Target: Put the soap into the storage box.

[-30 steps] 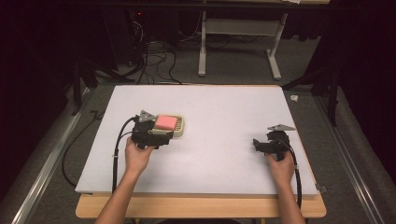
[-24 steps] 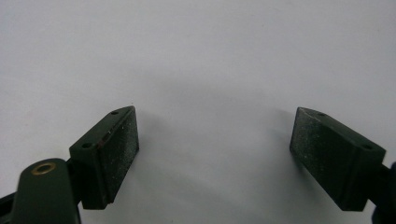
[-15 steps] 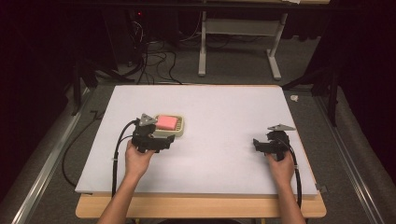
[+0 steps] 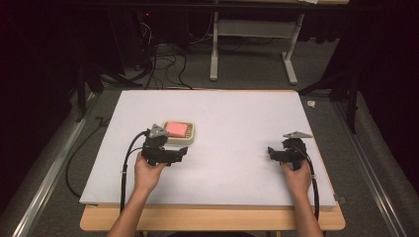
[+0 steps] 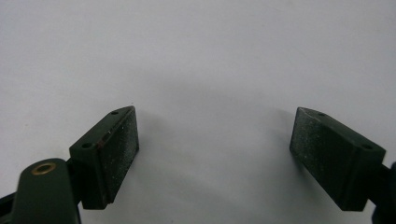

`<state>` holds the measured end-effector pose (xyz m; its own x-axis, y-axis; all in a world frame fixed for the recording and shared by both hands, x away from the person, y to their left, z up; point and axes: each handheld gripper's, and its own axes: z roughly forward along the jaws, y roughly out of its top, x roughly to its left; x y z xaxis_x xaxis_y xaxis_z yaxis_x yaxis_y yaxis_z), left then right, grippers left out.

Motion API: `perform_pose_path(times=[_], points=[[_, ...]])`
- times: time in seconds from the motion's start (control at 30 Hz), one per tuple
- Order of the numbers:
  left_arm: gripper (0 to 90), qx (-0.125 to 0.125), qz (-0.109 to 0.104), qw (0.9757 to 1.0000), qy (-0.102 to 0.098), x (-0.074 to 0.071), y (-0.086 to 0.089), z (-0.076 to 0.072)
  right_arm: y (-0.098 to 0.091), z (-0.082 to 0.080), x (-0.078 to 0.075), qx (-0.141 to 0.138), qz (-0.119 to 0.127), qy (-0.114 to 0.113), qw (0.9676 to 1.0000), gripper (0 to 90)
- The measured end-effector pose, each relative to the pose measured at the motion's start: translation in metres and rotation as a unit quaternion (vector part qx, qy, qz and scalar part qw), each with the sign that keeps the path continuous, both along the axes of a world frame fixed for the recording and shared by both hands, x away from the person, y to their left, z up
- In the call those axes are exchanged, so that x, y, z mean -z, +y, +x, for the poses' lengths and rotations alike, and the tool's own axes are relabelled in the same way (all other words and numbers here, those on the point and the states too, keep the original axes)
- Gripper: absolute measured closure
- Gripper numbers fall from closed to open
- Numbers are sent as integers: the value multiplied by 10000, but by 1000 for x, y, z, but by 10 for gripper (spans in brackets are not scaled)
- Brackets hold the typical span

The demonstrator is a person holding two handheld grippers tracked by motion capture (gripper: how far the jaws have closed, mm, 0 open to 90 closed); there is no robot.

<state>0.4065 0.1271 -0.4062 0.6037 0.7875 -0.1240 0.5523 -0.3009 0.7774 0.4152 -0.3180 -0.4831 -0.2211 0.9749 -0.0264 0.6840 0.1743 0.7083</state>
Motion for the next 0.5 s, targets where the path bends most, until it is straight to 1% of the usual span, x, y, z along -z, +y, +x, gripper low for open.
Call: perform_pose_path(times=[0.07, 0.23, 0.37, 0.5], points=[[150, -4, -10, 10000, 0, 1, 0, -1, 0, 0, 0, 0, 0, 0, 10000, 161], [150, 27, 69, 10000, 18, 3, -1, -2, 0, 0, 0, 1, 0, 0, 10000, 162], [150, 25, 76, 10000, 25, 5, -1, -3, 0, 0, 0, 1, 0, 0, 10000, 162], [150, 56, 114, 9999, 66, 7, 0, -3, 0, 0, 0, 1, 0, -1, 10000, 162]])
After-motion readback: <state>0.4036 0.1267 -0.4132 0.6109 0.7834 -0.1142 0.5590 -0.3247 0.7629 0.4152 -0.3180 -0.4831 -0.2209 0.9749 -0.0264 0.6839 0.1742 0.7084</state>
